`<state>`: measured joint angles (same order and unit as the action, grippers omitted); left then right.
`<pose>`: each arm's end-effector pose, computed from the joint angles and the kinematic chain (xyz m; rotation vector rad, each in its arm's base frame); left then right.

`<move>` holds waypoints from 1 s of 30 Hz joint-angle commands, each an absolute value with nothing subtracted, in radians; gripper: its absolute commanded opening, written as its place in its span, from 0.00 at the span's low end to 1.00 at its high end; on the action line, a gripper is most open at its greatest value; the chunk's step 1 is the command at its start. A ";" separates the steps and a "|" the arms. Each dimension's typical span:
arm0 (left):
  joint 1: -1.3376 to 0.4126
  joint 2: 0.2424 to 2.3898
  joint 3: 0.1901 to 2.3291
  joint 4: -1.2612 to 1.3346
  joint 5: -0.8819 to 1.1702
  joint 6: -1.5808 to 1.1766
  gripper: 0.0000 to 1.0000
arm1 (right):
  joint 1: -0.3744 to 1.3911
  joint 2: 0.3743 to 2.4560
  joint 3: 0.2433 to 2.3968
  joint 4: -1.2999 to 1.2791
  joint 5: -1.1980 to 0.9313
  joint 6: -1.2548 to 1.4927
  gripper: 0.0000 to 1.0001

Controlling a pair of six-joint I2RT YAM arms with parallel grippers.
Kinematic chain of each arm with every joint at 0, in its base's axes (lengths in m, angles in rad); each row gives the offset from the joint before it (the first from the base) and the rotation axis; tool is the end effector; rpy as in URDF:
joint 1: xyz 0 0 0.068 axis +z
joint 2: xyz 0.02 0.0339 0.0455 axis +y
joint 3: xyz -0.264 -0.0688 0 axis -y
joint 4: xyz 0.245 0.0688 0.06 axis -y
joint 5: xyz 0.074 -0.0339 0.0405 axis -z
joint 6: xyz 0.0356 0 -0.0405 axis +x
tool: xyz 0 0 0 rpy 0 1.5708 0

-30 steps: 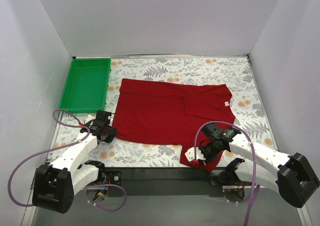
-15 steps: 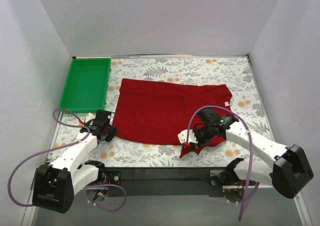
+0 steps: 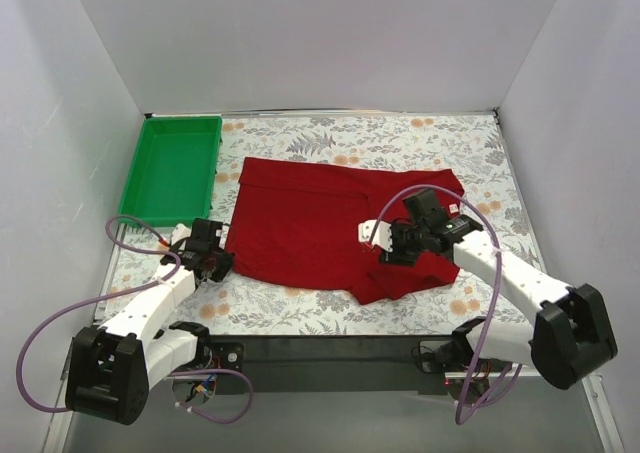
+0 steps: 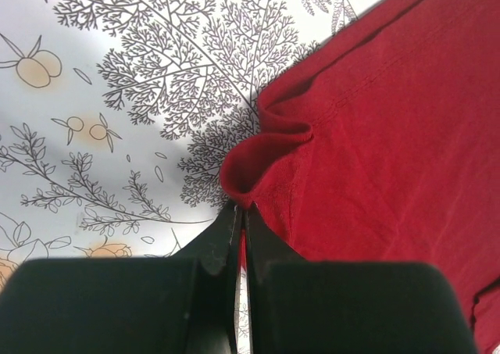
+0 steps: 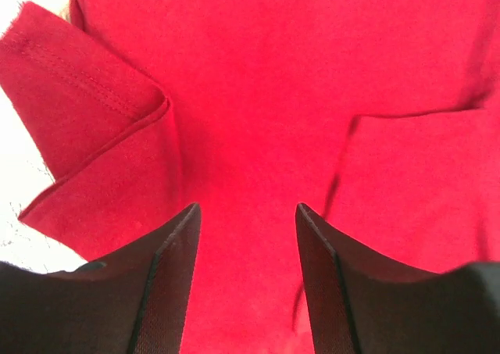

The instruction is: Fold and stack the t-shirts

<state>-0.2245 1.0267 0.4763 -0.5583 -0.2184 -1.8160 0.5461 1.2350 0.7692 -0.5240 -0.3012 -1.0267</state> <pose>0.1694 -0.0308 0.1650 -1.9711 1.8336 -0.3852 0.1980 0.1327 0.2160 -1.8518 1.6877 0.1908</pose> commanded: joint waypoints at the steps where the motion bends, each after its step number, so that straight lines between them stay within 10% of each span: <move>1: -0.218 1.025 0.488 -0.532 -0.216 -1.802 0.00 | 0.526 1.126 0.795 -0.579 -0.409 -1.084 0.49; 30: -0.216 1.022 0.465 -0.514 -0.195 -1.798 0.00 | 0.627 1.017 0.517 -0.578 -0.448 -1.037 0.40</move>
